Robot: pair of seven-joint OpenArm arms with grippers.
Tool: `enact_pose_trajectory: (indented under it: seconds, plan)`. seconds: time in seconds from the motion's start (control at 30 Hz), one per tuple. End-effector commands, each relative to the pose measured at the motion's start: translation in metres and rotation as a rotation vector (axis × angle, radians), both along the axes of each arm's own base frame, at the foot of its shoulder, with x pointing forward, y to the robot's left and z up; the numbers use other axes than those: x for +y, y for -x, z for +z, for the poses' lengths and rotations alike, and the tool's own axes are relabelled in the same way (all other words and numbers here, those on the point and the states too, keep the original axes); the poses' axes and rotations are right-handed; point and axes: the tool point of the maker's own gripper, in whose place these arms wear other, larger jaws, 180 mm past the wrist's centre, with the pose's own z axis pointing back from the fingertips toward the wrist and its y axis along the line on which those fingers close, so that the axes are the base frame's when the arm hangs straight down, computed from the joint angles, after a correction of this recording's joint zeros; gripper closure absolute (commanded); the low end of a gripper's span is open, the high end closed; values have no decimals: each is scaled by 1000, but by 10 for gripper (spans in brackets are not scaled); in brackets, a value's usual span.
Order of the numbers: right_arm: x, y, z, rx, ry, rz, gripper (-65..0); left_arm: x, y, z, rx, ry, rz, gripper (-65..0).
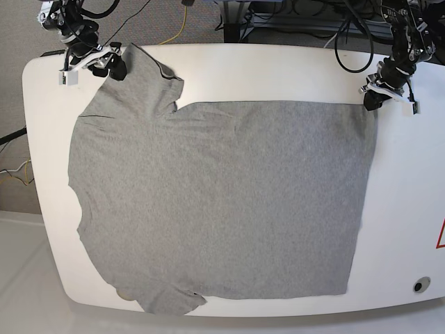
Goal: Fold the T-shirt properly
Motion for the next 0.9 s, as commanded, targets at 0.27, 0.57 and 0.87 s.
enact_pose_trajectory:
  seconds: [0.27,0.57,0.87]
  plan:
    - [-3,22,-15,84,-7,-4,-318,4,2,3,5,-15,-7,0]
    - [-10,32,-26,121,-29,-34,-313,3,5,2,14,-13,-9,0]
    - [5,24,-27,100,-54,-34,-331,4,2,3,2,-14,-4,0]
